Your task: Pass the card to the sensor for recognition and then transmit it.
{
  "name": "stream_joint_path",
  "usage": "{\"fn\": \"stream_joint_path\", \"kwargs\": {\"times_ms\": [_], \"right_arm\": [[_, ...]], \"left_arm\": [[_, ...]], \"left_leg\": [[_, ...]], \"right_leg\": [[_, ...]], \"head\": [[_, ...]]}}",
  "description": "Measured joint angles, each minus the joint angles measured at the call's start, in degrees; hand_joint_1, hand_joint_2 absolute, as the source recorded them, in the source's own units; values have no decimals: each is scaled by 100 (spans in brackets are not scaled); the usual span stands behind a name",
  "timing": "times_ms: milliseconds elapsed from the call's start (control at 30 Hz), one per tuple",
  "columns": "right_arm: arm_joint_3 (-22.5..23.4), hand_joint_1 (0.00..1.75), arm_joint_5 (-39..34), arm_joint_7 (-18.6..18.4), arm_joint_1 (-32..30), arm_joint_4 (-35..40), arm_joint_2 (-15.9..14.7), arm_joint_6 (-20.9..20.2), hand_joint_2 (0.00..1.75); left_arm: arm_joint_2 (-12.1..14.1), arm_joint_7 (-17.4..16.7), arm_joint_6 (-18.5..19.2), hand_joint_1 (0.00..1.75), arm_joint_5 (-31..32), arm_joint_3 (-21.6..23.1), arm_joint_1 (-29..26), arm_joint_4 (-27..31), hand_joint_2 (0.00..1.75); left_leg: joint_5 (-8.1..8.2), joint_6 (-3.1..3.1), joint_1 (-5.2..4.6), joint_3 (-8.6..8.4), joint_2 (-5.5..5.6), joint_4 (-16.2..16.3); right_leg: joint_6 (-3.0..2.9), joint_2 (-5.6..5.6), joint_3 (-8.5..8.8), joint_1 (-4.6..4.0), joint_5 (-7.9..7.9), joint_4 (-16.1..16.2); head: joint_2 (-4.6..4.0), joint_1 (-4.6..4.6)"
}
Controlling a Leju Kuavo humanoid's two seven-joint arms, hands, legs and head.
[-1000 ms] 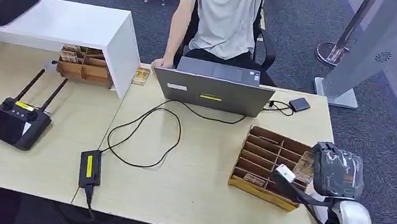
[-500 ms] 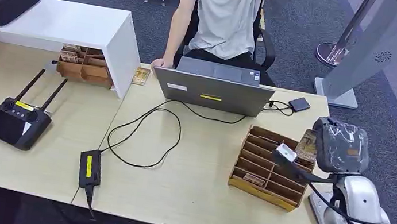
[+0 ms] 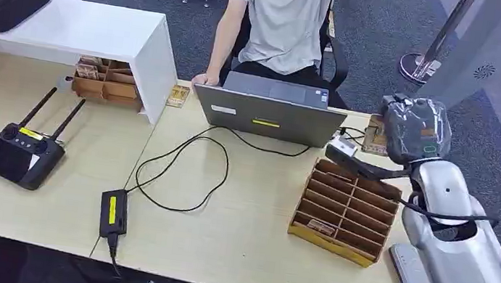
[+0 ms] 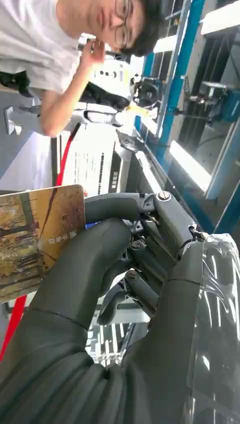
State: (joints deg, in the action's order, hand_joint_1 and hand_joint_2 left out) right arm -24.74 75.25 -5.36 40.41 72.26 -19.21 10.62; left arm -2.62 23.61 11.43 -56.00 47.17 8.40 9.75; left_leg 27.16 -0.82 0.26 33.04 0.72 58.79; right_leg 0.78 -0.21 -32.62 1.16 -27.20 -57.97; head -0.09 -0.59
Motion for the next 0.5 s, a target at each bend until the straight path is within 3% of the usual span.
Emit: {"fn": "stream_joint_path", "kwargs": {"times_ms": [500], "right_arm": [[-743, 171, 96, -243, 1177, -1150, 702, -238, 175]], "left_arm": [[-66, -173, 57, 0, 210, 11, 88, 2, 175]], "left_leg": [[-3, -2, 1, 0, 0, 0]], "right_leg": [[-1, 0, 0, 0, 1, -2]], "head": [[0, 2]]}}
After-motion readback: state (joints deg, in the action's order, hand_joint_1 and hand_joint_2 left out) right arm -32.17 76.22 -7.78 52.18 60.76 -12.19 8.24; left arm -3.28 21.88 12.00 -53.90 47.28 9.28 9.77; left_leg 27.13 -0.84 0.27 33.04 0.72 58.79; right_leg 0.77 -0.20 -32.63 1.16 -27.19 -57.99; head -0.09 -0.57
